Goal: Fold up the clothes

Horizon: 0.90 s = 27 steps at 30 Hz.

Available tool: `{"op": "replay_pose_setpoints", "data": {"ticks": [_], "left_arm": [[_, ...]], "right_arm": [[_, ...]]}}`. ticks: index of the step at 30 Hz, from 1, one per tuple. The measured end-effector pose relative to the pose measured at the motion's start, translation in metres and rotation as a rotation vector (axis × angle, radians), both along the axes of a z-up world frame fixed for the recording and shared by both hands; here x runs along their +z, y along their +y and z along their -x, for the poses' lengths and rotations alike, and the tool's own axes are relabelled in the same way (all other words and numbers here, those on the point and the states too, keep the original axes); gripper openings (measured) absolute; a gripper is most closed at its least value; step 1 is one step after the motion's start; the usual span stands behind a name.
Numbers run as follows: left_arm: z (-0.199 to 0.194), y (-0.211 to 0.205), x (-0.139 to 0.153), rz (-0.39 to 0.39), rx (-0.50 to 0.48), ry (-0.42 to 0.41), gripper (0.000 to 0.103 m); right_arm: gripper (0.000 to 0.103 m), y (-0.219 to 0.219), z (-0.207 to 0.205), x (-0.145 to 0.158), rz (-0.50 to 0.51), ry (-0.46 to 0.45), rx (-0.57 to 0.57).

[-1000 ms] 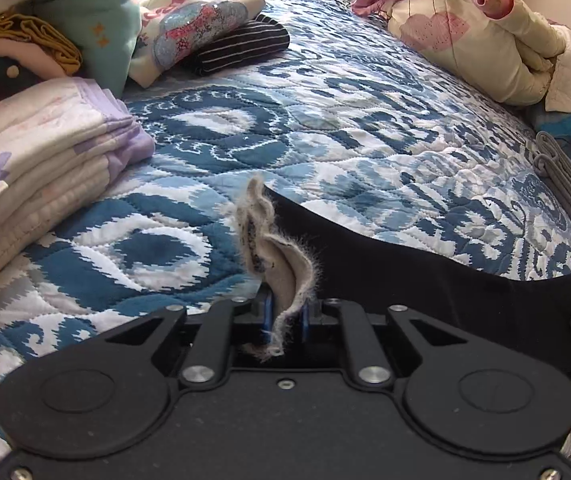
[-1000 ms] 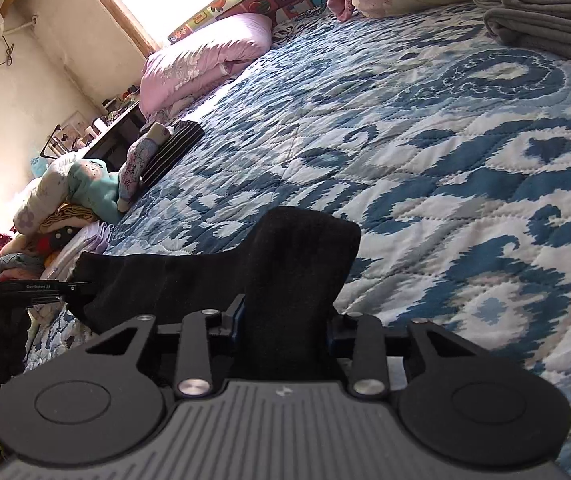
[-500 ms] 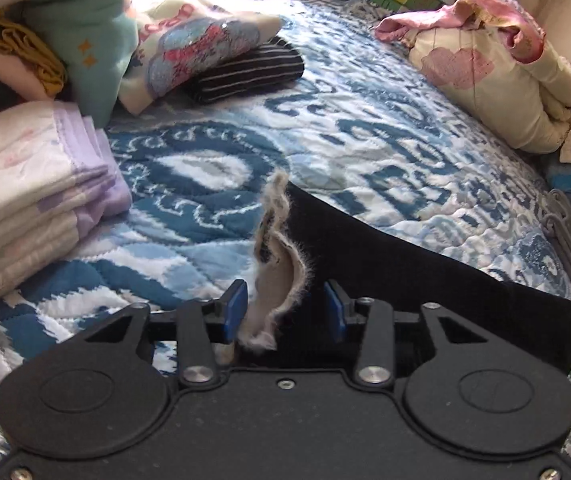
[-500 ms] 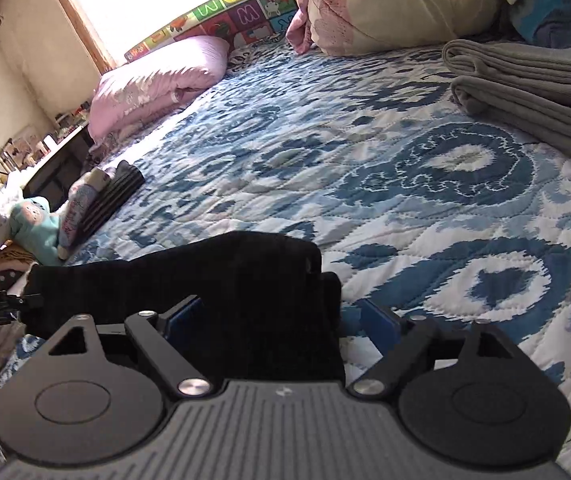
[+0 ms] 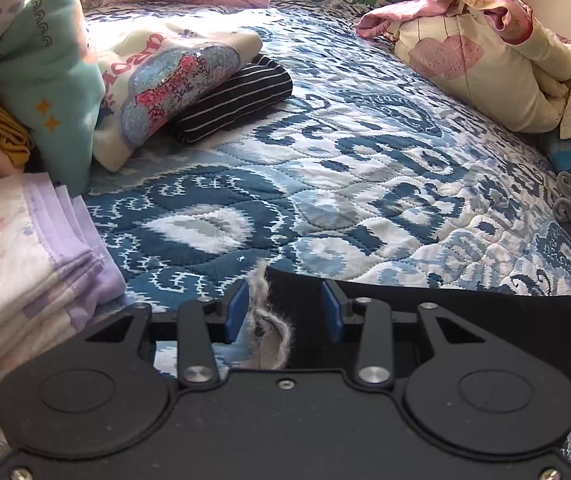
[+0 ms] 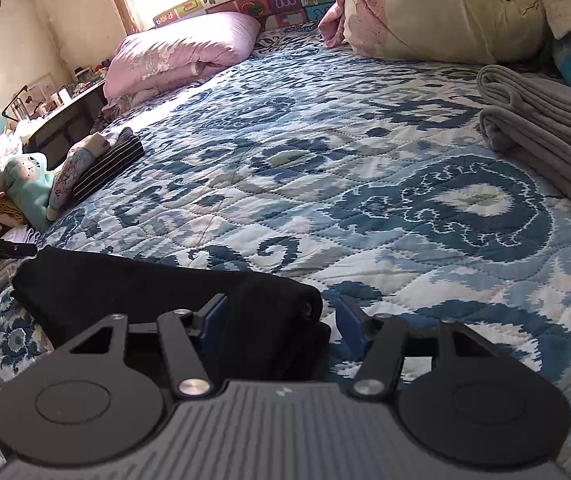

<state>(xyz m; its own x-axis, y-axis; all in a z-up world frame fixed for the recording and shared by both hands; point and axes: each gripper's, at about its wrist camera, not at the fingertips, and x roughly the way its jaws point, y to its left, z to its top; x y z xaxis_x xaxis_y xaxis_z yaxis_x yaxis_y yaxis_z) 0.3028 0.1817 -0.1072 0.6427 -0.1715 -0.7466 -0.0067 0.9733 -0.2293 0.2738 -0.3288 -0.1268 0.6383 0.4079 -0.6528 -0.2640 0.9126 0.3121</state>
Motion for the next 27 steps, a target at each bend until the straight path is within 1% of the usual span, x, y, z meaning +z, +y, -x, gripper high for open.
{"op": "replay_pose_setpoints", "data": {"ticks": [3,4,5,6,7,8,10,11,12,15,18,23,27], "left_arm": [[-0.011,-0.003,-0.005,-0.016,-0.009,0.017,0.035],[-0.014,-0.005,-0.006,-0.023,-0.017,0.024,0.033],[-0.017,-0.007,-0.008,-0.031,-0.025,0.031,0.023],[-0.02,-0.01,-0.011,-0.064,-0.035,0.038,0.015],[-0.02,-0.013,-0.011,-0.092,-0.042,0.036,0.004],[-0.02,-0.015,-0.012,-0.118,-0.049,0.033,0.0],[-0.017,-0.014,-0.008,-0.109,-0.051,0.017,0.0],[-0.013,-0.013,-0.004,-0.107,-0.052,0.0,0.0],[-0.01,-0.012,0.0,-0.106,-0.053,-0.018,0.0],[0.003,-0.009,0.012,-0.091,-0.056,-0.07,0.0],[0.017,-0.006,0.022,-0.068,-0.064,-0.114,0.0],[0.043,-0.007,0.038,-0.056,-0.084,-0.163,0.0],[0.069,-0.009,0.05,-0.069,-0.114,-0.207,0.0]], "right_arm": [[0.058,0.004,-0.006,-0.005,0.006,0.014,0.017],[0.051,0.006,-0.007,-0.006,0.008,0.015,0.019],[0.046,0.006,-0.008,-0.007,0.012,0.015,0.014],[0.043,0.007,-0.009,-0.008,0.016,0.016,0.008],[0.035,0.008,-0.011,-0.009,0.019,0.016,0.002],[0.028,0.008,-0.012,-0.01,0.021,0.017,-0.003],[0.025,0.009,-0.012,-0.011,0.024,0.007,-0.003],[0.023,0.012,-0.009,-0.009,0.036,-0.008,0.005],[0.022,0.013,-0.006,-0.006,0.049,-0.024,0.01],[0.022,0.016,0.004,0.006,0.083,-0.078,0.002],[0.022,0.015,0.011,0.018,0.077,-0.113,0.008],[0.022,0.017,0.031,0.033,0.111,-0.152,0.053],[0.022,0.011,0.049,0.042,0.1,-0.165,0.084]]}}
